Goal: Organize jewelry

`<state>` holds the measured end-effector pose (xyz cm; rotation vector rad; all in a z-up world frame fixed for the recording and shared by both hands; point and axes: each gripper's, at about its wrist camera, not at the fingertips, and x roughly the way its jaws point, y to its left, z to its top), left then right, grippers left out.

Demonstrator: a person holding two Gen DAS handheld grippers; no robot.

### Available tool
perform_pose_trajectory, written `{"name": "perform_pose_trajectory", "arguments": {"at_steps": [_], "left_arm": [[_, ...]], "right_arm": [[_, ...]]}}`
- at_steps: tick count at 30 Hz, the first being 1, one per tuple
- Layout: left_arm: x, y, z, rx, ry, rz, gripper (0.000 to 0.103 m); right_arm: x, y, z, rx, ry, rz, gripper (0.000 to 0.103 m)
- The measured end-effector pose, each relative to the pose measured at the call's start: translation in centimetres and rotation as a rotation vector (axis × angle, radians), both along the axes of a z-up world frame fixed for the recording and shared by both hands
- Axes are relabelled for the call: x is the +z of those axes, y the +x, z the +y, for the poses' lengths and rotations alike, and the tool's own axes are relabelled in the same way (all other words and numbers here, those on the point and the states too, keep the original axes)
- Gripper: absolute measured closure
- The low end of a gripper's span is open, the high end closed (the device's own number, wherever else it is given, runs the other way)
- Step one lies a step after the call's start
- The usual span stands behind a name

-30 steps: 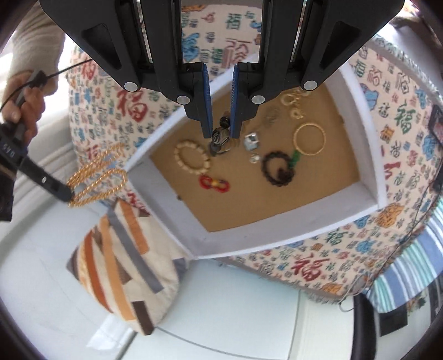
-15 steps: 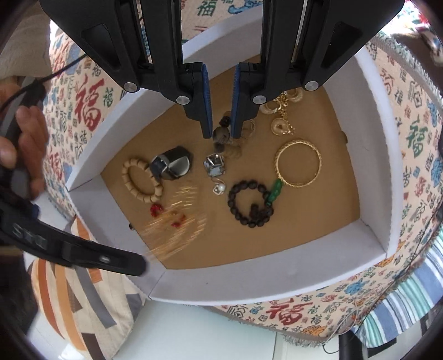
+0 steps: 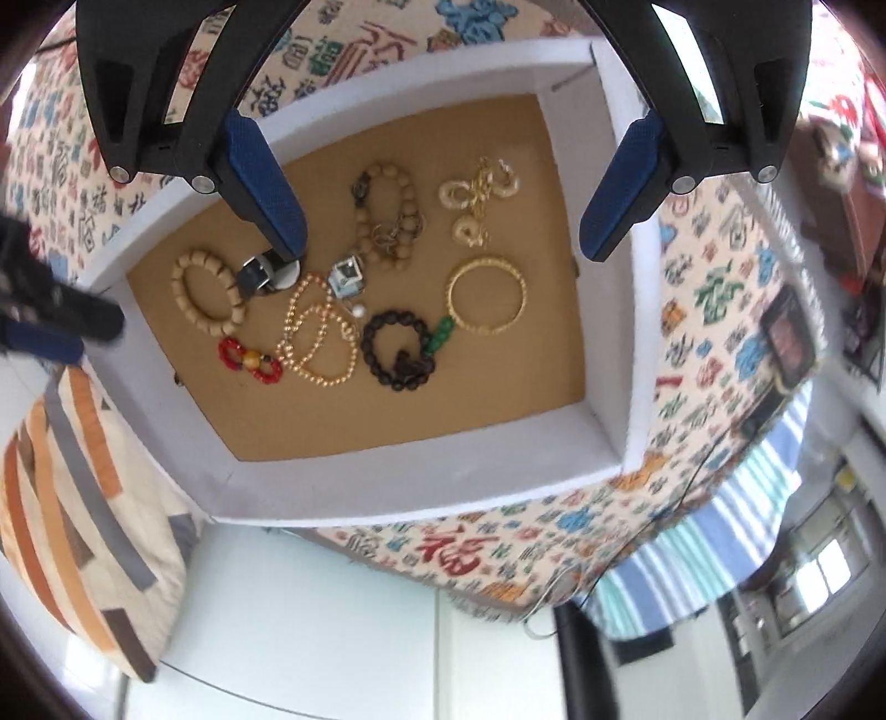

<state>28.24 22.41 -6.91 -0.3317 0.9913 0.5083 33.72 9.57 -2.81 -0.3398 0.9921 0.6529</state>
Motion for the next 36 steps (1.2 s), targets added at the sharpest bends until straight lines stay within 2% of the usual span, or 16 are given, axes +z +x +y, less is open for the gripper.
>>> {"name": "perform_pose_trajectory", "arguments": {"at_steps": [2, 4, 8, 14, 36], "left_arm": [[0.1, -0.3, 0.2, -0.001, -0.069, 0.014, 0.004], [0.2, -0.5, 0.2, -0.007, -0.100, 0.013, 0.004], [1.1, -1.4, -0.3, 0.034, -0.069, 0.003, 0.004], [1.9, -1.9, -0.6, 0.076, -0.007, 0.011, 0.004], [1.5, -2.0, -0.8, 0.085, -0.013, 0.036, 0.004]], "right_arm": [[-0.1, -1.1, -0.5, 0.019, -0.026, 0.007, 0.028], [-0.3, -2.1, -0.8, 0.029, -0.038, 0.018, 0.028], [-0.6, -3.3, -1.1, 0.029, -0.045, 0.032, 0.028], [-0.4, -4.4, -1.1, 0.026, -0.088, -0.009, 0.028], [-1.2, -4.5, -0.4, 0.020, -0.118, -0.017, 0.028]]}}
